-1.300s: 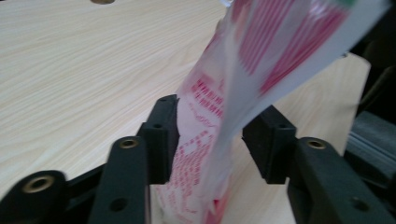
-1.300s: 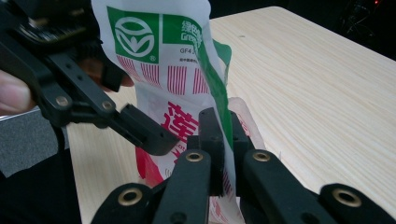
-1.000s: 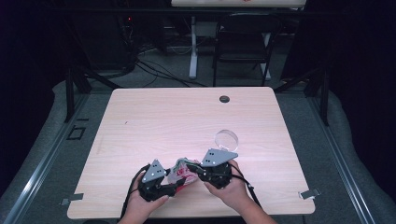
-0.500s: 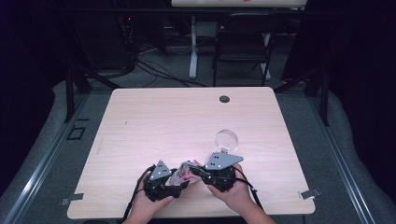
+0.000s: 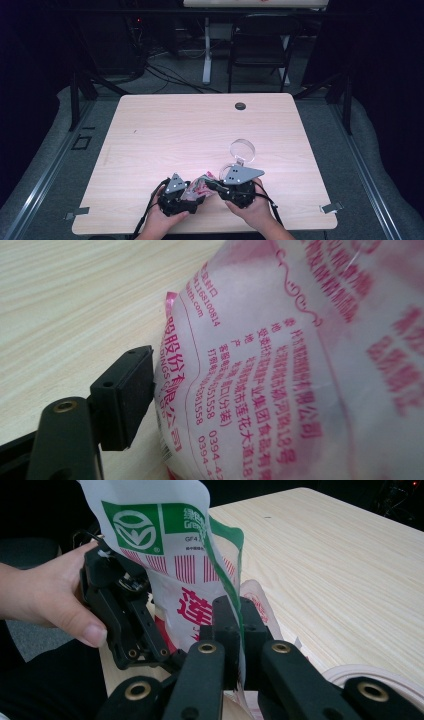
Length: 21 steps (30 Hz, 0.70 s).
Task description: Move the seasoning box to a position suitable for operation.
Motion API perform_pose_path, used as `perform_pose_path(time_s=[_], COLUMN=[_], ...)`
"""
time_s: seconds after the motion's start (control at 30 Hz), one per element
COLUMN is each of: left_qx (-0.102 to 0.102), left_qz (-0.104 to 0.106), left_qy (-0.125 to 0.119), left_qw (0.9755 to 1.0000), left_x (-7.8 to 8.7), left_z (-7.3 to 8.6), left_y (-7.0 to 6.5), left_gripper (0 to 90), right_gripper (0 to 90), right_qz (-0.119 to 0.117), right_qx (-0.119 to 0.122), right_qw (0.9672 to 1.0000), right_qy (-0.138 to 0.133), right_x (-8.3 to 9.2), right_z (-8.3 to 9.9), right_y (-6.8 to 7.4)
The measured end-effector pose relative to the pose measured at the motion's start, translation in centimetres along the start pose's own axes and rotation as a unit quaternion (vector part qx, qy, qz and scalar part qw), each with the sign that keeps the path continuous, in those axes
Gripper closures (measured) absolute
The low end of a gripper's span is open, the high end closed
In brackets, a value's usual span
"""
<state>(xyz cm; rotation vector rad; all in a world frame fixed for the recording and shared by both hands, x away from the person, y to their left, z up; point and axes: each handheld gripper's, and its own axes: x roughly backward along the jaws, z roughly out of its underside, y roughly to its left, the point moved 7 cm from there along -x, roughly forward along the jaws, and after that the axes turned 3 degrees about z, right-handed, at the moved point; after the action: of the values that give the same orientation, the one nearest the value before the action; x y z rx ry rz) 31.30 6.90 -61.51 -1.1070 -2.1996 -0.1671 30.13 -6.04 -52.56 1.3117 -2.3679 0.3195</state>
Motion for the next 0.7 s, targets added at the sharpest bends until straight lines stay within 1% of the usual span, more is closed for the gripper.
perform_pose_path(time_s=[0.1,0.17,0.23,0.27,0.3,0.33,0.37,0.47,0.53,0.57,0.6,0.7], left_qx=[0.008,0.007,0.010,0.006,0.010,0.007,0.004,0.012,0.009,0.009,0.005,0.000], left_qz=[0.005,0.008,0.010,0.008,0.011,0.004,0.010,0.009,0.006,0.003,0.004,0.000], left_qy=[0.006,0.013,0.017,0.020,0.022,0.020,0.025,0.026,0.027,0.023,0.028,0.032], left_qw=[0.9999,0.9999,0.9998,0.9997,0.9997,0.9998,0.9996,0.9996,0.9996,0.9997,0.9996,0.9995], left_x=[-0.2,-0.3,-0.5,-0.7,-0.8,-1.0,-1.1,-1.3,-1.4,-1.5,-1.5,-1.6], left_z=[0.1,0.3,0.5,0.5,0.7,0.7,0.8,0.9,1.0,1.0,1.0,1.1], left_y=[0.0,0.0,-0.1,0.0,-0.1,0.0,0.0,-0.1,-0.1,-0.1,-0.1,-0.1], left_gripper=[23.6,23.6,23.6,23.6,23.6,23.6,23.7,23.9,24.1,24.1,24.2,24.9], right_gripper=[89.5,89.3,89.2,89.2,89.2,89.2,89.2,89.2,89.3,89.3,89.2,89.2], right_qz=[-0.002,-0.005,-0.007,-0.007,-0.006,-0.006,-0.004,-0.004,-0.004,-0.004,-0.004,-0.003], right_qx=[-0.003,-0.007,-0.010,-0.010,-0.010,-0.009,-0.007,-0.008,-0.008,-0.008,-0.008,-0.008], right_qw=[1.0000,1.0000,0.9999,0.9999,0.9999,0.9999,0.9999,0.9999,0.9999,0.9999,0.9999,0.9999], right_qy=[-0.002,-0.005,-0.006,-0.007,-0.007,-0.007,-0.007,-0.007,-0.007,-0.007,-0.007,-0.007], right_x=[0.1,0.2,0.3,0.3,0.3,0.4,0.4,0.4,0.4,0.5,0.5,0.5], right_z=[0.1,0.1,0.1,0.1,0.1,0.1,0.1,0.2,0.2,0.2,0.2,0.2], right_y=[0.0,0.0,-0.1,-0.1,-0.1,-0.1,-0.1,-0.1,-0.1,-0.1,-0.1,-0.1])
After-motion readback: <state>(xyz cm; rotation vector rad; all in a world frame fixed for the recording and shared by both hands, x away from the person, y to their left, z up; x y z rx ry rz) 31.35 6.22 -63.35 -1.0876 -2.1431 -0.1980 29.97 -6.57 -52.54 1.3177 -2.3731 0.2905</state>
